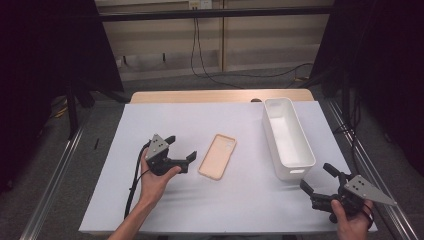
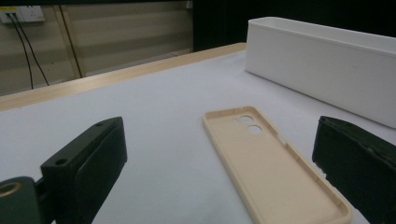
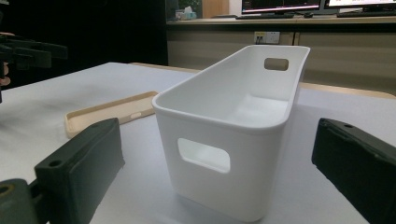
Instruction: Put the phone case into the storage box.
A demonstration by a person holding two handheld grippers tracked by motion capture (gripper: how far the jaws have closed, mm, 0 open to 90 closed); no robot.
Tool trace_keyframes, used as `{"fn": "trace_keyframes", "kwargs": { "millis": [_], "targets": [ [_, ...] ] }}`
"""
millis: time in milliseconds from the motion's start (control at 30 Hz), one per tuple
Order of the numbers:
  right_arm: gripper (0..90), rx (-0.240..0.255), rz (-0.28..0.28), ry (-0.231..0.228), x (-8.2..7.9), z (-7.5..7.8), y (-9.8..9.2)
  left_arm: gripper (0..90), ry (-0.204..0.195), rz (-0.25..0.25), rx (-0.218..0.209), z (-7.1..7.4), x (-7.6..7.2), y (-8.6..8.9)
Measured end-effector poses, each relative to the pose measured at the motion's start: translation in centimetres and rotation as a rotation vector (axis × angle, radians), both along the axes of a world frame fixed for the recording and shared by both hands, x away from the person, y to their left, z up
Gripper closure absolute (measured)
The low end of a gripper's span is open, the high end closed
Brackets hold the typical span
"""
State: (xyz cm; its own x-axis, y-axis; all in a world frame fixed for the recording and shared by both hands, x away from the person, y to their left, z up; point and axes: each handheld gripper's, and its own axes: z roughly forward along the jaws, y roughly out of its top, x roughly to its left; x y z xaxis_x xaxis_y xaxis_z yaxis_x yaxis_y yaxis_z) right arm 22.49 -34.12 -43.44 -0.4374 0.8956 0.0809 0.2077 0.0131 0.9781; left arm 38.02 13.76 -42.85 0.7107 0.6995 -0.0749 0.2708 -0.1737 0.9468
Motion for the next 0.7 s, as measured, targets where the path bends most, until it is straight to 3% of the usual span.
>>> {"fn": "trace_keyframes", "kwargs": {
  "millis": [100, 233, 300, 367, 500, 633, 667, 700],
  "targets": [
    [1.7, 0.001, 0.0, 0.001, 0.0, 0.0, 0.0, 3.2, -0.002, -0.01, 0.013, 0.0, 0.4, -0.4],
    [1.7, 0.001, 0.002, 0.001, 0.0, 0.0, 0.0, 3.8, 0.021, -0.011, -0.002, 0.0, 1.0, -0.9],
    [1.7, -0.001, 0.002, 0.001, 0.0, 0.0, 0.0, 4.1, 0.002, -0.009, 0.008, 0.0, 1.4, -1.2],
    [1.7, 0.003, -0.003, 0.0, 0.1, 0.0, 0.0, 5.0, 0.005, -0.005, -0.012, -0.1, 1.5, -1.4],
    [1.7, 0.004, -0.002, 0.003, 0.1, -0.1, -0.1, 5.1, 0.005, -0.009, 0.03, 0.1, 2.1, -1.8],
    [1.7, 0.005, 0.0, 0.001, 0.0, 0.0, -0.1, 5.6, 0.0, -0.005, 0.03, 0.2, 2.6, -2.4],
    [1.7, 0.004, 0.001, 0.001, 0.1, -0.1, 0.0, 6.4, 0.026, -0.015, 0.033, 0.2, 2.9, -2.6],
    [1.7, 0.004, 0.001, 0.001, 0.1, -0.1, 0.0, 6.4, 0.026, -0.015, 0.033, 0.2, 2.9, -2.6]
  ]
}}
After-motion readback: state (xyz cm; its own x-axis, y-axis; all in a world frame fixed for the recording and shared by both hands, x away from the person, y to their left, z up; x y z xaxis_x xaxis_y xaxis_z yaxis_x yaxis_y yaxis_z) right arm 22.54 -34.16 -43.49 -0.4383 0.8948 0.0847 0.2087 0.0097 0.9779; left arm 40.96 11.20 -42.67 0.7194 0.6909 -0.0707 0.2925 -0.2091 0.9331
